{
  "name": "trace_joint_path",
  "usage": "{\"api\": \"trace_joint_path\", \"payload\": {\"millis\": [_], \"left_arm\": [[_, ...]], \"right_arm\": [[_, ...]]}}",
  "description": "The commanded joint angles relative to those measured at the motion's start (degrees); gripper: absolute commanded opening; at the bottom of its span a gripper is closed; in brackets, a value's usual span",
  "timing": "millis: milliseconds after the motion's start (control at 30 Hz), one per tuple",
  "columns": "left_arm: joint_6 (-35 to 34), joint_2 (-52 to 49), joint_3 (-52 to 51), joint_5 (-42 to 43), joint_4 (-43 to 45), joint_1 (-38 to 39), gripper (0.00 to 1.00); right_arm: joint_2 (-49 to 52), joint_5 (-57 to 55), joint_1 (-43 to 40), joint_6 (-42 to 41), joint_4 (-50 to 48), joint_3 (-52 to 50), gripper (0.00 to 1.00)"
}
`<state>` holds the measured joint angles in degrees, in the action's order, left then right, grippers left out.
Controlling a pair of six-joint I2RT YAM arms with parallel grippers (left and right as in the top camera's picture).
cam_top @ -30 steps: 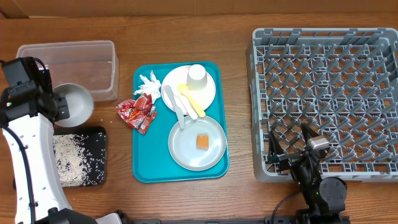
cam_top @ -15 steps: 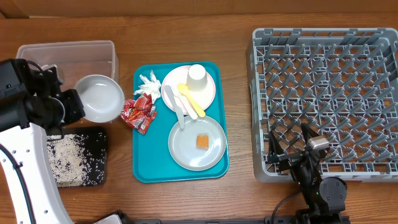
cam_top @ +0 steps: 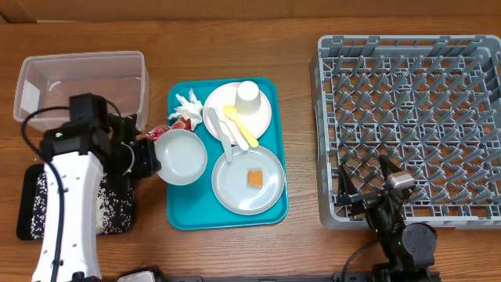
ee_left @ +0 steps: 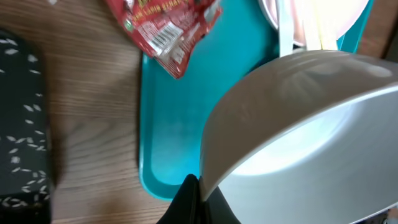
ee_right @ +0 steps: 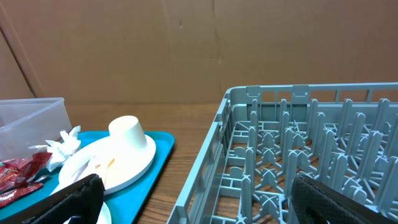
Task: Sort waste into correct bins and load items into the dishwasher rack
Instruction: 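Carry the empty bowl back and set it on the teal tray with the left gripper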
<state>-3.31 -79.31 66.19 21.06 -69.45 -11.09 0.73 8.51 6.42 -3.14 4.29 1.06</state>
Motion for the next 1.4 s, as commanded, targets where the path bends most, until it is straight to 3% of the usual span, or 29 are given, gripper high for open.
{"api": "trace_joint_path", "payload": {"millis": [0, 667, 900, 1067, 1367], "left_arm": [[-2.1, -0.1, -1.6, 0.9, 0.7, 1.7, 0.04], [-15.1, -0.1, -10.1, -17.6, 2.0, 7.8, 0.04], [-15.6, -0.1, -11.5, -16.3, 3.0, 7.9, 0.04], [-15.6, -0.1, -16.3, -10.5, 6.0, 7.9, 0.04], [-15.6, -0.1, -19.8, -10.5, 8.3, 7.8, 0.06]], "right_arm": [[-0.6, -0.8, 0.3, 0.2, -0.3, -0.6, 1.00], [-0.6, -0.8, 0.3, 0.2, -0.3, -0.6, 1.00], [-0.6, -0.8, 0.3, 0.2, -0.3, -0.6, 1.00], [-0.6, -0.8, 0.3, 0.2, -0.3, -0.6, 1.00], [-0.6, -0.8, 0.3, 0.2, -0.3, -0.6, 1.00]]}}
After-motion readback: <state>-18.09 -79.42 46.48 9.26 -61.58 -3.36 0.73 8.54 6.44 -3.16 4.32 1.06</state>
